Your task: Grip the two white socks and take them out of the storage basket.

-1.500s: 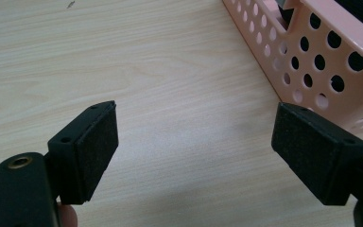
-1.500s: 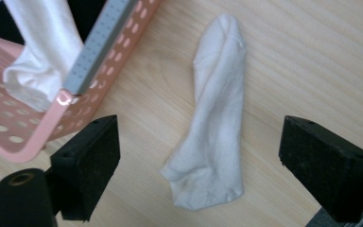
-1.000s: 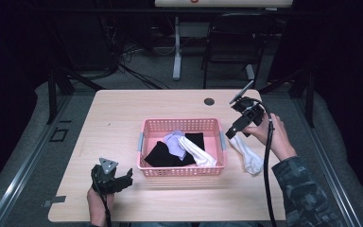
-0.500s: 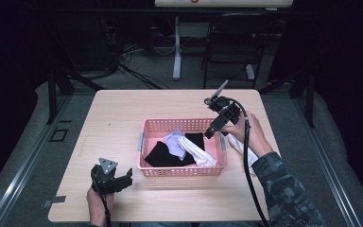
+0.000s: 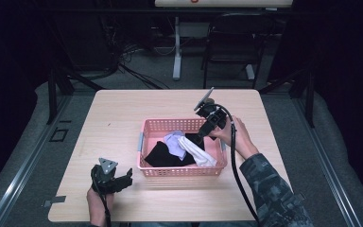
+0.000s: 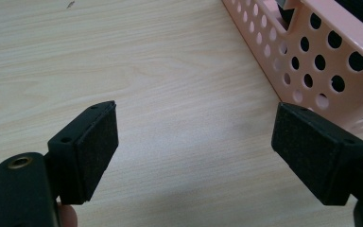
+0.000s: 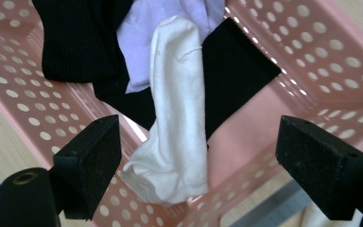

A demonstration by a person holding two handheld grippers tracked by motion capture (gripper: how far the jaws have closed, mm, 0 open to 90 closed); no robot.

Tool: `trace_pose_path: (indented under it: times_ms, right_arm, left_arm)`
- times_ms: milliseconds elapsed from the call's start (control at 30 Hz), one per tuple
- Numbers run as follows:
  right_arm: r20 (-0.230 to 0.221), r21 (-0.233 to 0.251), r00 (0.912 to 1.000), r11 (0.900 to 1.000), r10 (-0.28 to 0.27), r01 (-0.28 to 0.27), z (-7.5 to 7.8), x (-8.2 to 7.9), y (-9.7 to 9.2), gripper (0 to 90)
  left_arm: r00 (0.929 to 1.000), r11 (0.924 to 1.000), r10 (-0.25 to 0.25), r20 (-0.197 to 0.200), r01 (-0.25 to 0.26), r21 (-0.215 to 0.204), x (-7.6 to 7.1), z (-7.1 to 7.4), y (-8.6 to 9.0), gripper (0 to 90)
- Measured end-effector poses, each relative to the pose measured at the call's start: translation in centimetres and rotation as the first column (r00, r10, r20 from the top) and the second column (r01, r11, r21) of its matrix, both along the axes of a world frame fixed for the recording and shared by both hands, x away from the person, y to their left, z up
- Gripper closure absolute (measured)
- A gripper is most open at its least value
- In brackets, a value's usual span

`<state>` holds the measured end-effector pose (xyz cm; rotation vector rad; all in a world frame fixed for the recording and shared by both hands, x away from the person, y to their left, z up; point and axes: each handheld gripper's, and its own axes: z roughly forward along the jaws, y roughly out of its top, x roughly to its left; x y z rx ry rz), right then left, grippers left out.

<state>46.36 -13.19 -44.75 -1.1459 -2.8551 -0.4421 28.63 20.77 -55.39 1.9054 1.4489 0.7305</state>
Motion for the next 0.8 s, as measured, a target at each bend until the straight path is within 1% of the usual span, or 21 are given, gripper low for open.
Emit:
trace_pose_path:
  times_ms: [33,167,200,233,267,300,333,367,433,467,500,533,600,633,700,733,800]
  right_arm:
    - [0.002,0.006,1.0,1.0,-0.008,0.008,-0.4,0.0,0.2,19.3]
    - [-0.016,-0.003,0.9999,1.0,-0.003,0.003,-1.6,0.1,0.7,24.7]
    - [-0.023,0.0,0.9997,0.9999,-0.013,0.013,-1.9,0.1,0.9,25.0]
    - [-0.025,-0.014,0.9997,0.9999,-0.003,0.003,-2.1,0.1,1.0,25.9]
    - [-0.032,-0.014,0.9995,0.9999,-0.005,0.004,-2.4,0.1,1.2,27.1]
    - [-0.039,-0.028,0.9993,0.9996,-0.002,0.001,-2.7,0.2,1.4,28.3]
    - [-0.035,-0.018,0.9994,0.9998,-0.002,0.001,-3.0,0.1,1.5,29.6]
    - [-0.037,-0.022,0.9993,0.9997,-0.003,0.002,-3.3,0.1,1.6,30.6]
    - [-0.048,-0.039,0.9988,0.9992,0.008,-0.01,-3.7,0.1,1.9,32.8]
    - [-0.054,-0.036,0.9985,0.9994,0.001,-0.003,-3.9,0.1,2.2,33.9]
    - [-0.056,-0.034,0.9984,0.9994,0.001,-0.003,-4.1,0.1,2.3,35.6]
    - [-0.058,-0.048,0.9983,0.9987,0.011,-0.014,-4.3,0.1,2.5,36.4]
    - [-0.054,-0.047,0.9985,0.9988,0.012,-0.014,-4.7,0.1,2.8,39.0]
    - [-0.063,-0.067,0.9979,0.9976,0.015,-0.019,-4.8,0.1,2.9,39.9]
    - [-0.072,-0.067,0.9974,0.9976,0.011,-0.016,-5.1,0.1,3.2,44.7]
    - [-0.078,-0.077,0.9968,0.9967,0.02,-0.026,-5.3,0.2,3.2,45.7]
    - [-0.072,-0.073,0.9973,0.9971,0.015,-0.02,-5.6,0.2,3.3,46.4]
  left_arm:
    - [1.0,1.0,0.0,0.0,0.0,0.0,0.0,0.0,0.0,15.6]
    - [1.0,1.0,-0.002,-0.001,0.002,0.001,0.0,0.0,0.0,15.6]
    - [1.0,1.0,-0.002,-0.001,0.002,0.001,0.0,0.0,0.0,15.5]
    - [1.0,1.0,-0.001,0.0,0.001,-0.001,0.0,0.0,0.0,15.5]
    - [1.0,1.0,-0.001,0.0,0.001,0.0,0.0,0.0,0.0,15.6]
    - [1.0,1.0,0.0,0.0,0.0,-0.001,0.0,0.0,0.0,15.5]
    - [1.0,1.0,-0.001,-0.001,0.001,0.0,0.0,0.0,0.0,15.5]
    - [1.0,1.0,-0.002,-0.001,0.002,0.0,0.0,0.0,0.0,15.5]
    - [1.0,1.0,-0.001,0.0,0.001,0.0,0.0,0.0,0.0,15.5]
    - [1.0,1.0,0.0,0.0,0.0,-0.002,0.0,0.0,0.0,15.5]
    - [1.0,1.0,0.001,0.0,-0.001,-0.002,0.0,0.0,0.0,15.5]
    - [1.0,1.0,0.001,0.0,-0.001,-0.002,0.0,0.0,0.0,15.6]
    - [1.0,1.0,0.001,0.0,-0.001,-0.002,0.0,0.0,0.0,15.5]
    - [1.0,1.0,0.001,0.0,-0.001,-0.001,0.0,0.0,0.0,15.6]
    - [1.0,1.0,0.001,0.0,-0.001,-0.002,0.0,0.0,0.0,15.5]
    - [1.0,1.0,0.0,0.001,0.0,-0.003,0.0,0.0,0.0,15.5]
    - [1.0,1.0,0.001,0.0,-0.001,-0.002,0.0,0.0,0.0,15.5]
